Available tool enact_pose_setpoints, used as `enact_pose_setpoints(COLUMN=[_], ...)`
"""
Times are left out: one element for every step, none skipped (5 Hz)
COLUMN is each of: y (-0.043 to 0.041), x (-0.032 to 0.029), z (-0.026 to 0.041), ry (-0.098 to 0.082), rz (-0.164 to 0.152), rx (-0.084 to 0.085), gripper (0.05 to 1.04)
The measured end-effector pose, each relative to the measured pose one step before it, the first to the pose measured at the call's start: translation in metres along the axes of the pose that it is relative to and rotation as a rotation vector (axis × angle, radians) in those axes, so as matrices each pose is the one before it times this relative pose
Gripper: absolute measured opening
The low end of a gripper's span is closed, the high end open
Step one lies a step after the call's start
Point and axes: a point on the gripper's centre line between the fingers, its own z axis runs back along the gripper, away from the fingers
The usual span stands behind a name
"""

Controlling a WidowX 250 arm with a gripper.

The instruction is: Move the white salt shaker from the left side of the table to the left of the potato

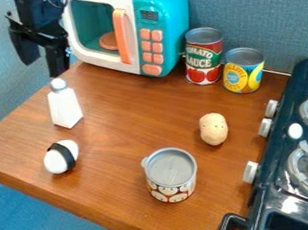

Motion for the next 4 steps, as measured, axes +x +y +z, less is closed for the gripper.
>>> enact_pose_setpoints(y=[-0.00385, -0.00073, 0.00263, 0.00107], x=[0.00575, 0.00403, 0.00434, 0.00162], z=[-0.00934, -0.00801, -0.00042, -0.00450], ry=[0.0014, 0.0240, 0.0080, 0.0170], rz=[-0.0055, -0.0069, 0.0103, 0.0026], rx=[-0.0339, 0.0027, 0.0073, -0.0073], gripper=[1.001, 1.001, 1.001, 1.001])
